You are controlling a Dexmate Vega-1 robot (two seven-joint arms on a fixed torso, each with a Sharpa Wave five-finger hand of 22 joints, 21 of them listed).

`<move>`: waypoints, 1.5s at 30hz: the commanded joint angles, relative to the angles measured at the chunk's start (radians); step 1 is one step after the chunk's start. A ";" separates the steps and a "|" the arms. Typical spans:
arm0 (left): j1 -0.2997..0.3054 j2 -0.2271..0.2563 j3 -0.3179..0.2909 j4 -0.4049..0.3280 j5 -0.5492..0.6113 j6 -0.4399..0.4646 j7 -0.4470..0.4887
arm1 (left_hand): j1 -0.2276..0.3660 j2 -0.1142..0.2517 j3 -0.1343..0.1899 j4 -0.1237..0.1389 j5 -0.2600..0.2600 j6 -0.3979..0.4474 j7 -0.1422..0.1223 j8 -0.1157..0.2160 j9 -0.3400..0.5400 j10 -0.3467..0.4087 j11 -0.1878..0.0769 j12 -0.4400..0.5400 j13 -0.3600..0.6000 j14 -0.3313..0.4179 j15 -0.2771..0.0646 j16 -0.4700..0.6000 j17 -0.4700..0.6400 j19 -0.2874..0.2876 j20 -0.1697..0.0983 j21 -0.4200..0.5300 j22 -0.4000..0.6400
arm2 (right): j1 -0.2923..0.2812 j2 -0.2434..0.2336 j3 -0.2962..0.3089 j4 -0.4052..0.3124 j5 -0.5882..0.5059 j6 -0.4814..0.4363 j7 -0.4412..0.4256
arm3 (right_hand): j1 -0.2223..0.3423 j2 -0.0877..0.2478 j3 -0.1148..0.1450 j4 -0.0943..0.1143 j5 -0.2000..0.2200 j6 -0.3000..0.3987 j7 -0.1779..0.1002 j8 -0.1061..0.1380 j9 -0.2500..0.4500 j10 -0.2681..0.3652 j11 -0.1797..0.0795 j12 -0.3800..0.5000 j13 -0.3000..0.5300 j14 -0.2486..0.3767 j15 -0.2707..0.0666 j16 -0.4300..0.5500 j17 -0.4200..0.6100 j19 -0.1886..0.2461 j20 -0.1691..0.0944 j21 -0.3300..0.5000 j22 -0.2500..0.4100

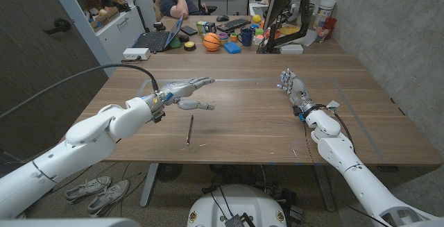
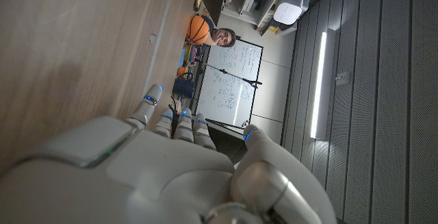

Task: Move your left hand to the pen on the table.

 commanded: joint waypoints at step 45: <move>-0.086 0.114 0.152 -0.149 0.207 0.337 -0.387 | 0.242 0.063 0.023 -0.026 0.039 0.088 -0.005 0.045 0.010 0.069 -0.018 0.023 0.002 0.103 -0.065 0.020 0.003 0.120 0.003 0.009 0.005 | 0.006 0.005 -0.014 0.005 0.000 -0.004 -0.003 | -0.036 -0.002 -0.021 0.003 0.010 -0.005 0.013 0.004 0.003 0.002 -0.001 0.004 0.003 0.004 0.001 -0.014 0.001 -0.031 0.006 -0.028 0.006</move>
